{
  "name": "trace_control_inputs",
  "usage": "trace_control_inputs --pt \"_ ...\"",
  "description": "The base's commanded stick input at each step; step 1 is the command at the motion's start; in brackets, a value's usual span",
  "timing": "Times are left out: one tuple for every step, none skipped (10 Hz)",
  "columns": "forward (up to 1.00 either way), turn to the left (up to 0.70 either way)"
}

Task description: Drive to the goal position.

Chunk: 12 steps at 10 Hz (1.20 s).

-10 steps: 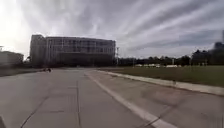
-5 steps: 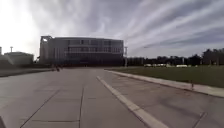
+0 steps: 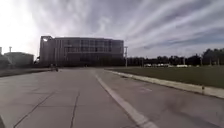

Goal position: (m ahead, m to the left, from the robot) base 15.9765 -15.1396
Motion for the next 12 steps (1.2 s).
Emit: trace_control_inputs --pt "0.70 0.00" --pt "0.70 0.00" --pt "0.70 0.00" --pt "0.70 0.00" --pt "0.70 0.00" --pt "0.70 0.00" --pt "0.70 0.00" --pt "0.70 0.00" --pt "0.70 0.00" --pt "0.70 0.00" --pt "0.70 0.00" --pt "0.70 0.00"
